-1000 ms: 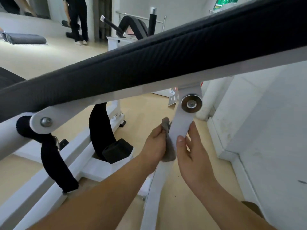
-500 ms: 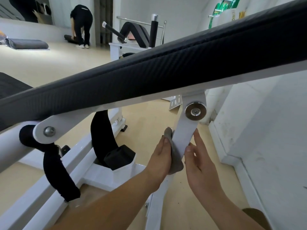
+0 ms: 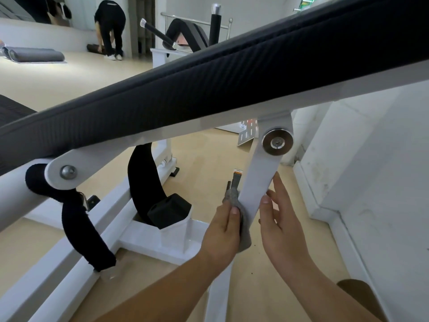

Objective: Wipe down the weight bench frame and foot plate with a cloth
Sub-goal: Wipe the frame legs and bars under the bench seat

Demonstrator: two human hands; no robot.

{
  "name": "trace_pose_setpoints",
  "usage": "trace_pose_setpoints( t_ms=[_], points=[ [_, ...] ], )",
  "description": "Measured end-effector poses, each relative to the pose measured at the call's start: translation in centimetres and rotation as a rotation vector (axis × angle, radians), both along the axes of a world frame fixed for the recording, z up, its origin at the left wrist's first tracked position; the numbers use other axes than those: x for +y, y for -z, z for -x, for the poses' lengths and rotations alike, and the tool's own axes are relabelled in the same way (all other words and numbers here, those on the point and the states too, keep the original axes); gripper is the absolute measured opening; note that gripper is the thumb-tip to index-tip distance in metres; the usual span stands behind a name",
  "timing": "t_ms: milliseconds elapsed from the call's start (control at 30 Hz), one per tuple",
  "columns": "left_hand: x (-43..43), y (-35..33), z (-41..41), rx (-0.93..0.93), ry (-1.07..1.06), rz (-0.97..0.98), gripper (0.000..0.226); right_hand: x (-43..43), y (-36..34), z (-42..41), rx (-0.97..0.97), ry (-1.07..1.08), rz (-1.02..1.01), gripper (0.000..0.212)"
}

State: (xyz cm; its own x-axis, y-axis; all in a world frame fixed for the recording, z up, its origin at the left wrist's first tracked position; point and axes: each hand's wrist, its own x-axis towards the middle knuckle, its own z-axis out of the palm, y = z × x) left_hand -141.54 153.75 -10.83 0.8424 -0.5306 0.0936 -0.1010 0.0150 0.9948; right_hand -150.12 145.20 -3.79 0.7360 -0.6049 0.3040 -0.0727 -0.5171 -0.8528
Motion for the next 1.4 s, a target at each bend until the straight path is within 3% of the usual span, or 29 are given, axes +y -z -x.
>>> trace_pose_setpoints(
  t_ms=[100,267,500,667,800,967,1067,1400],
  points=[
    [-0.3,-0.6,0.7,-0.076,-0.065,0.008,0.026,-0.2,0.4,-0.2,0.030,0.032,-0.029,0.061],
    [-0.3,-2.3,0.4,-0.053,-0.048,-0.003,0.062,-0.5,0.1,-0.3,0.047,-0.034,0.002,0.039],
    [-1.8,-5.7,-0.3,-0.300,-0.082,0.133,0.051,-0.5,0.3,-0.3,0.039,-0.042,-0.027,0.040],
    [-0.9,-6.6,0.0,-0.103,0.009,0.170,0.044,-0.8,0.4,-0.2,0.064,-0.041,0.005,0.040],
    [-2.5,-11.5,-1.8,-0.181,-0.057,0.249,0.044,-1.1,0.7,-0.2,0.077,0.000,-0.023,0.038],
    [-2.1,-2.9,-1.1,-0.049,-0.014,0.149,0.053,-1.0,1.0,-0.3,0.075,0.001,-0.055,0.041],
    [-1.2,2.8,0.4,-0.113,0.006,0.066,0.057,-0.7,1.8,-0.2,0.088,-0.004,-0.086,0.045],
    [-1.9,-4.6,-1.3,-0.190,-0.049,0.133,0.048,-1.2,1.7,0.1,0.122,-0.034,-0.047,0.045]
  ],
)
